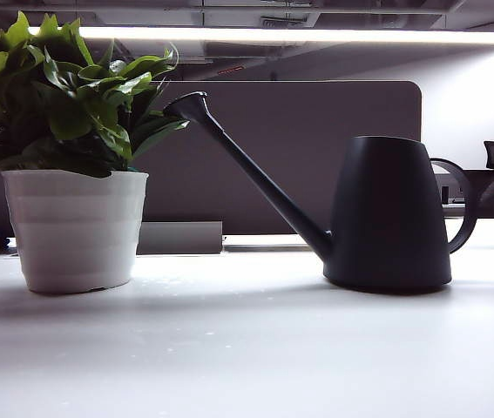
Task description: Pick up the watering can from the table, water the potted plant, and put the can back.
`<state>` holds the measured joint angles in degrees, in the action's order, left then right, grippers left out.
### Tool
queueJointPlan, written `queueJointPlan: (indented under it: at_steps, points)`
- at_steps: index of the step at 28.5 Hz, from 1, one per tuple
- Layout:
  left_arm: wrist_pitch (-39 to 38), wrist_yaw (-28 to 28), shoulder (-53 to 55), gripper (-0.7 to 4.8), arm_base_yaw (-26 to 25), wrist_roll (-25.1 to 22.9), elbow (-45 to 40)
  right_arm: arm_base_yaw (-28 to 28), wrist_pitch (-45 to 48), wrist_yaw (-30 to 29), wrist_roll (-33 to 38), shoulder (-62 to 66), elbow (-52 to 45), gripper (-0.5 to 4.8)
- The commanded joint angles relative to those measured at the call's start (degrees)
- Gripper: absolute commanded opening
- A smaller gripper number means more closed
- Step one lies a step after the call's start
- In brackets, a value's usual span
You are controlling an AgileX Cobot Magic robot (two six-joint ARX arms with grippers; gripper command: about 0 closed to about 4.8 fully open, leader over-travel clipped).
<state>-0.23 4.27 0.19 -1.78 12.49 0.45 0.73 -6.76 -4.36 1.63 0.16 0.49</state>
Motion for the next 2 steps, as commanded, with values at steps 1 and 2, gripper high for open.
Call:
queueJointPlan:
  at_steps: [1, 2]
  points:
    - [0.5, -0.2, 0.0, -0.05, -0.1, 0.0, 0.0, -5.6, 1.0, -0.2, 0.1, 0.0, -0.3, -0.01]
    - [0.5, -0.2, 0.0, -0.05, -0.1, 0.0, 0.0, -6.5, 1.0, -0.2, 0.1, 0.0, -0.3, -0.01]
